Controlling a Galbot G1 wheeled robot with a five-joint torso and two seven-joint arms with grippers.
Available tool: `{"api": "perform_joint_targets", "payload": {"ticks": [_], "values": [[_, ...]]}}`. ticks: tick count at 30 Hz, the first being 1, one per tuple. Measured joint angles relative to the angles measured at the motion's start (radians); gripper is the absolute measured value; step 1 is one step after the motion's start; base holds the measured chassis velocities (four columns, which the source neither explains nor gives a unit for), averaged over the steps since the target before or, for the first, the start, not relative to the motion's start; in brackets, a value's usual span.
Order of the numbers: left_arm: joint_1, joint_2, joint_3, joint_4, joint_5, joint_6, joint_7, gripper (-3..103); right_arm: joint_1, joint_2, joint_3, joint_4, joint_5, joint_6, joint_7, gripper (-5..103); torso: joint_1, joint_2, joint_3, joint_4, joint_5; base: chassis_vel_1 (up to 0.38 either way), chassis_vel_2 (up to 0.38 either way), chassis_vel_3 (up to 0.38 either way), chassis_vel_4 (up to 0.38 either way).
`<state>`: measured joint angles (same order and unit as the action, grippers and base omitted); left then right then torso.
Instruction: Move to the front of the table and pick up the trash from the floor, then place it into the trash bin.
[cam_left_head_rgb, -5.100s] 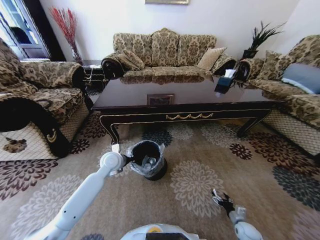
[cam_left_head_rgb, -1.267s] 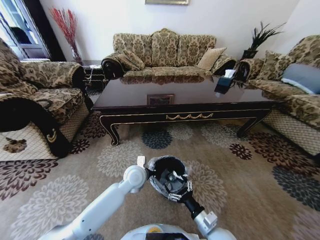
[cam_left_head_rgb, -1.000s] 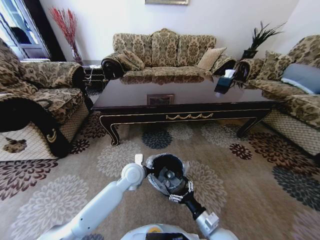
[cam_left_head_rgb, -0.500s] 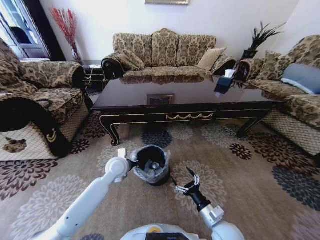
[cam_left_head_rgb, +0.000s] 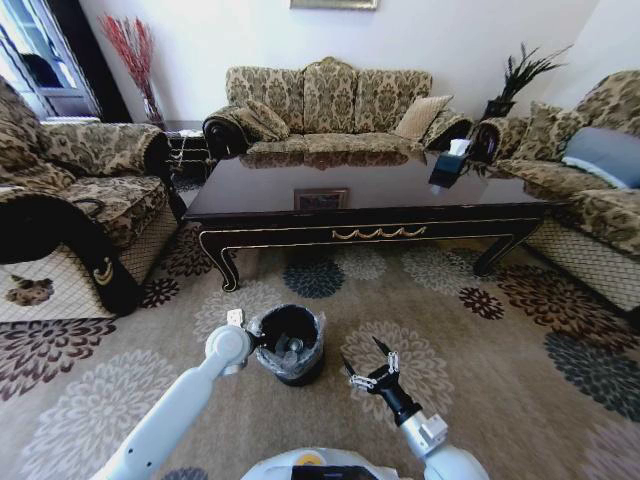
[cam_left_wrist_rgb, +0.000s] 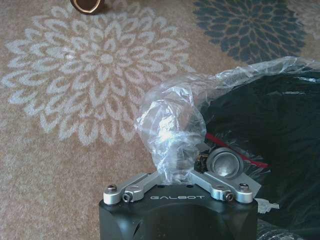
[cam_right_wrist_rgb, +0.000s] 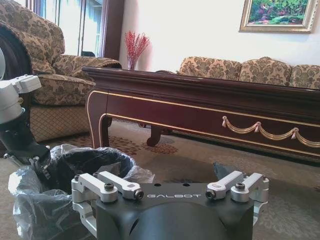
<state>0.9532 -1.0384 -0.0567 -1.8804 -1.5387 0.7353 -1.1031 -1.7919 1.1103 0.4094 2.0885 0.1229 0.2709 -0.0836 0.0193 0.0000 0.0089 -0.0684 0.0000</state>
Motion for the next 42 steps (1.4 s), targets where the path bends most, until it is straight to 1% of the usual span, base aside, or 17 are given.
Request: {"api": "perform_joint_targets", "payload": {"ticks": [2, 4, 8, 10, 13, 17, 18, 19, 23, 26, 29, 30, 34, 35, 37, 40, 42], "values": [[0.0, -0.001, 0.0, 0.0, -0.004, 0.0, 0.0, -3, -0.001, 0.002, 0.0, 0.0, -0.001, 0.0, 0.0, 100, 0.0, 0.0, 0.0, -0.0001, 0.0, 0.0, 0.0, 0.0, 0.0], [-0.001, -0.001, 0.001, 0.0, -0.004, 0.0, 0.003, 2, -0.003, 0.003, 0.0, 0.0, -0.003, 0.0, 0.0, 100, 0.0, 0.0, 0.0, -0.0003, -0.0001, 0.0, 0.0, 0.0, 0.0], [0.001, 0.004, -0.002, -0.012, 0.01, -0.001, 0.014, 24, -0.006, 0.004, 0.0, 0.001, -0.005, 0.0, 0.0, 100, 0.0, 0.0, 0.0, -0.0003, 0.0, 0.0, 0.0, 0.0, 0.0], [0.005, 0.009, -0.003, -0.017, 0.021, -0.001, 0.018, 24, -0.006, 0.004, 0.002, 0.001, -0.005, 0.0, 0.001, 100, 0.0, 0.0, 0.0, -0.0003, 0.0, 0.0, 0.0, 0.0, 0.0], [0.027, 0.025, -0.015, -0.047, 0.081, -0.001, 0.047, 40, -0.004, 0.008, 0.01, -0.001, -0.001, 0.0, 0.008, 100, 0.0, 0.0, 0.0, 0.0, 0.0, 0.0, 0.0, 0.0, 0.0], [0.052, 0.042, -0.033, -0.093, 0.135, -0.001, 0.095, 51, 0.0, 0.015, 0.019, -0.002, 0.013, -0.002, 0.021, 100, 0.0, 0.0, 0.0, -0.0001, 0.0, 0.0, 0.0, 0.0, 0.0], [0.079, 0.056, -0.048, -0.128, 0.21, -0.001, 0.151, 56, 0.006, 0.022, 0.027, -0.003, 0.03, -0.004, 0.03, 100, 0.0, 0.0, 0.0, 0.0, 0.0001, 0.0, 0.0, 0.0, 0.0], [0.079, 0.056, -0.048, -0.128, 0.21, -0.001, 0.151, 56, 0.006, 0.022, 0.027, -0.003, 0.03, -0.004, 0.03, 100, 0.0, 0.0, 0.0, 0.0, 0.0001, 0.0, 0.0, 0.0, 0.0], [0.169, 0.099, -0.092, -0.207, 0.487, -0.008, 0.322, 78, 0.026, 0.047, 0.044, -0.003, 0.094, -0.017, 0.049, 100, 0.0, 0.0, 0.0, 0.0, -0.0001, 0.0, 0.0, 0.0, 0.0], [0.225, 0.11, -0.132, -0.25, 0.574, -0.029, 0.374, 83, 0.037, 0.053, 0.056, -0.003, 0.117, -0.02, 0.054, 100, 0.0, 0.0, 0.0, 0.0, -0.0001, 0.0, 0.0, 0.0, 0.0], [0.303, 0.12, -0.196, -0.308, 0.678, -0.069, 0.449, 97, 0.051, 0.061, 0.066, -0.012, 0.148, -0.024, 0.06, 100, 0.0, 0.0, 0.0, -0.0001, -0.0001, 0.0, 0.0, 0.0, 0.0], [0.303, 0.12, -0.196, -0.308, 0.678, -0.069, 0.449, 97, 0.051, 0.061, 0.066, -0.012, 0.148, -0.024, 0.06, 100, 0.0, 0.0, 0.0, -0.0001, -0.0001, 0.0, 0.0, 0.0, 0.0], [0.47, 0.112, -0.307, -0.395, 0.904, -0.222, 0.618, 100, 0.084, 0.101, 0.082, -0.039, 0.223, -0.03, 0.089, 100, 0.0, 0.0, 0.0, 0.0, 0.0001, 0.0, 0.0, 0.0, 0.0], [0.47, 0.112, -0.307, -0.395, 0.904, -0.222, 0.618, 100, 0.084, 0.101, 0.082, -0.039, 0.223, -0.03, 0.089, 100, 0.0, 0.0, 0.0, 0.0, 0.0001, 0.0, 0.0, 0.0, 0.0], [0.536, 0.096, -0.351, -0.4, 1.034, -0.361, 0.692, 100, 0.1, 0.12, 0.096, -0.054, 0.248, -0.032, 0.106, 100, 0.0, 0.0, 0.0, 0.0001, 0.0, 0.0, 0.0, 0.0, 0.0], [0.598, 0.055, -0.405, -0.377, 1.073, -0.491, 0.729, 100, 0.117, 0.141, 0.123, -0.076, 0.257, -0.023, 0.115, 100, 0.0, 0.0, 0.0, -0.0001, 0.0, 0.0, 0.0, 0.0, 0.0], [0.618, 0.039, -0.424, -0.37, 1.071, -0.522, 0.734, 100, 0.121, 0.147, 0.137, -0.086, 0.245, -0.013, 0.108, 100, 0.0, 0.0, 0.0, -0.0002, -0.0004, 0.0, 0.0, 0.0, 0.0]]}}
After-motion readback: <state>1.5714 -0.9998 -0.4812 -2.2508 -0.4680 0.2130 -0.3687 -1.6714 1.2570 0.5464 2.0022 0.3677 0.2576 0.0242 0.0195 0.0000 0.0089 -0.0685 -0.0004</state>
